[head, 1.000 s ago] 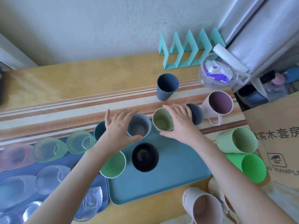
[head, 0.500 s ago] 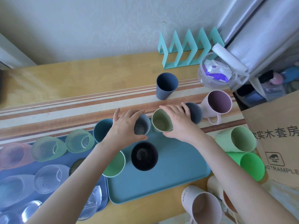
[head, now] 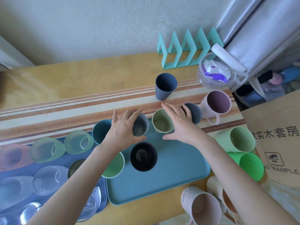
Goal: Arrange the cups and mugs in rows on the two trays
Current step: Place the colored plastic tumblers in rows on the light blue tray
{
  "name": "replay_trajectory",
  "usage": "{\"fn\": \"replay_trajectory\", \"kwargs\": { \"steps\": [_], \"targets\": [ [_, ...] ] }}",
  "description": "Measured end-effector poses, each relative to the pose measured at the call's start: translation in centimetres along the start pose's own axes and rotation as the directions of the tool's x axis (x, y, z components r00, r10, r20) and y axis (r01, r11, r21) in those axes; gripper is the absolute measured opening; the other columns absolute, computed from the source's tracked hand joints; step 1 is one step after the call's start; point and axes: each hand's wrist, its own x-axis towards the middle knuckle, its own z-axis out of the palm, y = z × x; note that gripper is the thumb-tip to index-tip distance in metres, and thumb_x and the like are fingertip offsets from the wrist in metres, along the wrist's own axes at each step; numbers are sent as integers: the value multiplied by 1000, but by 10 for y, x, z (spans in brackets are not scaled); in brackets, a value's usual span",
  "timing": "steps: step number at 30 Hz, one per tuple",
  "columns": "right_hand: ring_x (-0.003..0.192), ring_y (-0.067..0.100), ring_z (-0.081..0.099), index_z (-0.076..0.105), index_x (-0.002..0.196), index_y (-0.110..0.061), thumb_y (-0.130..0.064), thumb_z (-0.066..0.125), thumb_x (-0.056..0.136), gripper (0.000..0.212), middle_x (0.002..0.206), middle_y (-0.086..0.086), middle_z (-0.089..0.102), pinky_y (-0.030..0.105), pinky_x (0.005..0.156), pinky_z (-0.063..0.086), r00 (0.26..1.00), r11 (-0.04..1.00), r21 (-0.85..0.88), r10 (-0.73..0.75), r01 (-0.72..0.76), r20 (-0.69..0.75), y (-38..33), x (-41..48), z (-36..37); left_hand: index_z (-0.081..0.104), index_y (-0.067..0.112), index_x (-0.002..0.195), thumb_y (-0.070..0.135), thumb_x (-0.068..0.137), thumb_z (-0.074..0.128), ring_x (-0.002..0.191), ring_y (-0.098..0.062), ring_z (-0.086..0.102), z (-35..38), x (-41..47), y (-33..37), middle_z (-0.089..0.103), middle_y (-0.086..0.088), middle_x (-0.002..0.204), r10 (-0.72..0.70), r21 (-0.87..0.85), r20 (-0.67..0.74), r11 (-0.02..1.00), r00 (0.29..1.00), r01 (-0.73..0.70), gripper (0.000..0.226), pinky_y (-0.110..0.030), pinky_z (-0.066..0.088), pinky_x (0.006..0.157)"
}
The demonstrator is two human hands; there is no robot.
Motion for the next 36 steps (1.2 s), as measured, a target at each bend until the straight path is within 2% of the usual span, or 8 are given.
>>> {"fn": "replay_trajectory", "kwargs": {
  "steps": [2, 5, 8, 11, 15, 26, 29, 36],
  "targets": [
    [142, 17, 9, 5, 148, -23, -42, 80, 63, 114, 156, -3, 6, 40, 115, -1, 999, 998, 51, 29, -28, -29, 9, -7, -10, 24, 27, 144, 56, 65, 72, 138, -22, 28, -2, -2, -1, 30, -1, 149, -5, -21, -16, 1000, 1000, 5, 97, -52, -4, 114],
    [143, 20, 7, 7, 148, -23, -36, 83, 62, 114, 157, 1, 4, 38, 114, 8, 985, 985, 92, 152, -144, -77, 36, -17, -28, 21, 28, 145, 70, 64, 52, 142, -17, 20, -9, -5, -2, 30, 1, 150, -30, -62, -49, 998, 998, 27, 96, -48, -5, 115],
    [143, 18, 5, 5, 148, -24, -30, 81, 65, 113, 157, -3, 1, 38, 112, 14, 969, 966, 85, 245, -244, -2, 52, -22, -35, 27, 29, 143, 71, 65, 40, 143, -14, 17, -17, -13, -3, 37, 4, 147, -36, -122, -84, 992, 996, 26, 90, -45, -6, 116],
    [142, 22, 13, 9, 147, -22, -26, 79, 68, 106, 155, 0, 12, 40, 110, 20, 974, 971, 92, 216, -221, 63, 58, -14, -28, 38, 28, 138, 65, 69, 39, 141, -15, 21, -20, -21, -4, 42, 7, 142, -24, -140, -122, 990, 992, 7, 78, -48, -4, 116],
    [129, 25, 33, 20, 142, -28, -17, 75, 69, 92, 138, 4, 33, 39, 98, 35, 966, 952, 168, 257, -257, 25, 64, -9, -23, 43, 27, 134, 60, 72, 39, 139, -18, 27, -23, -25, -7, 48, 5, 138, -42, -166, -146, 986, 988, 17, 71, -53, 3, 115],
    [129, 25, 33, 22, 140, -28, -17, 77, 65, 93, 137, 4, 34, 44, 102, 36, 968, 951, 181, 248, -250, 35, 67, -9, -21, 46, 21, 133, 38, 81, 55, 139, -20, 30, -30, -28, -9, 52, 0, 134, -77, -197, -138, 979, 987, 49, 56, -53, 5, 116],
    [130, 24, 32, 21, 141, -28, -17, 76, 66, 94, 139, 3, 33, 44, 102, 36, 965, 950, 171, 257, -261, 45, 66, -10, -23, 46, 18, 133, 25, 86, 63, 139, -21, 30, -33, -21, -8, 52, -3, 135, -86, -205, -148, 977, 985, 54, 51, -53, 6, 115],
    [128, 22, 33, 21, 139, -31, -17, 76, 65, 93, 138, 1, 33, 43, 101, 37, 969, 955, 160, 245, -249, 41, 70, -10, -23, 46, 20, 133, 19, 87, 61, 138, -22, 30, -47, 1, -12, 49, -5, 138, -110, -230, -177, 971, 978, 67, 49, -52, 6, 117]
  ]
}}
